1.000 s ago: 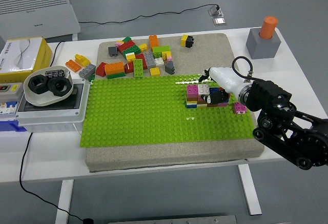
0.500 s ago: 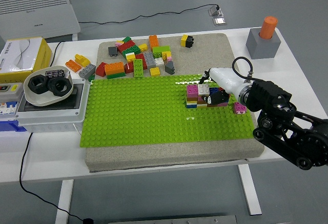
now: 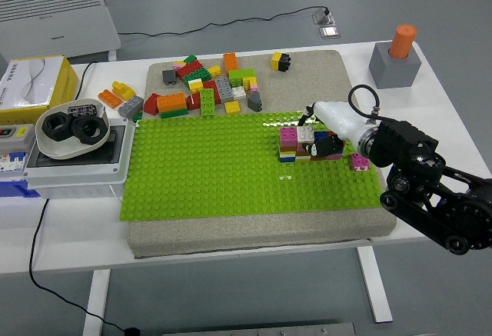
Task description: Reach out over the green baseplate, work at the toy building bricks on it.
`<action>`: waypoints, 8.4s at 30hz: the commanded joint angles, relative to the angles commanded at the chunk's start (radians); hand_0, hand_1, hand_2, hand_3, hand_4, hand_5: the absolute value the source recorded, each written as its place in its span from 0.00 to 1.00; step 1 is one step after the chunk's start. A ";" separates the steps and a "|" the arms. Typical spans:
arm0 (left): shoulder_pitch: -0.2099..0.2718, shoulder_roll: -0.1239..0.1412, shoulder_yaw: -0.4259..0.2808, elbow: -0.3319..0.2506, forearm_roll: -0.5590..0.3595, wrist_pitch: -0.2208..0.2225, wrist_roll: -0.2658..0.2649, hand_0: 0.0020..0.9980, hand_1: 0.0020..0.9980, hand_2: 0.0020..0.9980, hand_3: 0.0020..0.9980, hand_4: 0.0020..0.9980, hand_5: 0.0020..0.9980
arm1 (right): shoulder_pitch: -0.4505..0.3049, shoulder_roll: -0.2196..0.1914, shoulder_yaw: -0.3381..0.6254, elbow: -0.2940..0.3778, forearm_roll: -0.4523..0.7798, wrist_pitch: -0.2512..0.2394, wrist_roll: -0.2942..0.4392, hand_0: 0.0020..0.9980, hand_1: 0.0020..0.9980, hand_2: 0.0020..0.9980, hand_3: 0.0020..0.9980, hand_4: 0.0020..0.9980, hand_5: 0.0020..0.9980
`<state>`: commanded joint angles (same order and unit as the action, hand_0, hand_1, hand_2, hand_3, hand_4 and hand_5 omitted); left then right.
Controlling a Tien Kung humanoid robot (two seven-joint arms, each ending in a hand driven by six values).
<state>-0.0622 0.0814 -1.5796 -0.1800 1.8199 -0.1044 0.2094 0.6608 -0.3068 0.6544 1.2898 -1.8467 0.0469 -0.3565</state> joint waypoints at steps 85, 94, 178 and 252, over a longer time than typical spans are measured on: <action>0.002 0.015 0.028 0.000 -0.049 -0.013 0.008 0.74 0.58 0.53 0.71 0.74 0.83 | -0.252 0.053 0.055 0.035 -0.230 -0.459 0.136 0.81 0.84 0.87 0.60 0.91 0.55; 0.001 0.015 0.024 0.000 -0.047 -0.011 0.004 0.74 0.58 0.53 0.71 0.74 0.83 | -0.230 0.053 0.051 0.004 -0.219 -0.456 0.138 0.81 0.84 0.87 0.61 0.91 0.55; -0.004 0.011 0.010 0.000 -0.028 -0.007 0.001 0.74 0.58 0.53 0.71 0.74 0.85 | -0.226 0.058 0.012 -0.045 -0.183 -0.455 0.140 0.81 0.83 0.86 0.61 0.90 0.56; -0.010 0.015 0.049 0.000 -0.040 -0.009 -0.003 0.74 0.58 0.53 0.71 0.74 0.83 | -0.360 0.036 0.161 0.126 0.103 -0.583 0.336 0.78 0.79 0.83 0.62 0.89 0.55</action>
<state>-0.0719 0.0968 -1.5304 -0.1800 1.7799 -0.1132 0.2060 0.3005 -0.2710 0.8157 1.4161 -1.7438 -0.5358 -0.0205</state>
